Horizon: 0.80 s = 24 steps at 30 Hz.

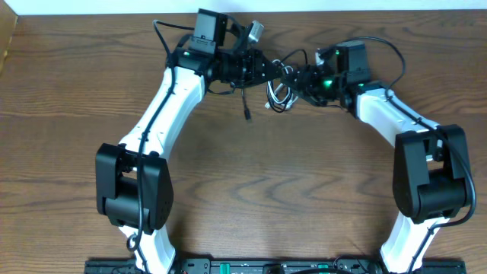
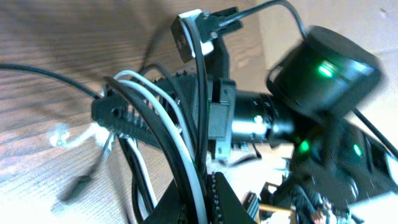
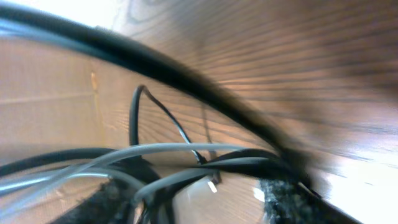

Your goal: Untangle cables

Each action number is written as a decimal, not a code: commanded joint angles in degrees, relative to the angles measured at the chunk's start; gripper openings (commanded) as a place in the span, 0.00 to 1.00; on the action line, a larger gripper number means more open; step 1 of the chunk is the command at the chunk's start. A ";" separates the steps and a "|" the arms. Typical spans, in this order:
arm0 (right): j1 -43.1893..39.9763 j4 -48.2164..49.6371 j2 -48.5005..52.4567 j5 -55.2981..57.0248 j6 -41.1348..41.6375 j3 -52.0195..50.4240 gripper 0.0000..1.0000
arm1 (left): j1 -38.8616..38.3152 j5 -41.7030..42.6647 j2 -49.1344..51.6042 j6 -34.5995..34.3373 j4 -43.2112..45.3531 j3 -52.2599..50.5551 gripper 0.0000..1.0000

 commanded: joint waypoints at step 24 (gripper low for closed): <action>-5.46 -13.16 0.70 15.21 -19.34 0.42 0.99 | 9.18 19.17 -9.70 3.76 4.37 0.63 0.07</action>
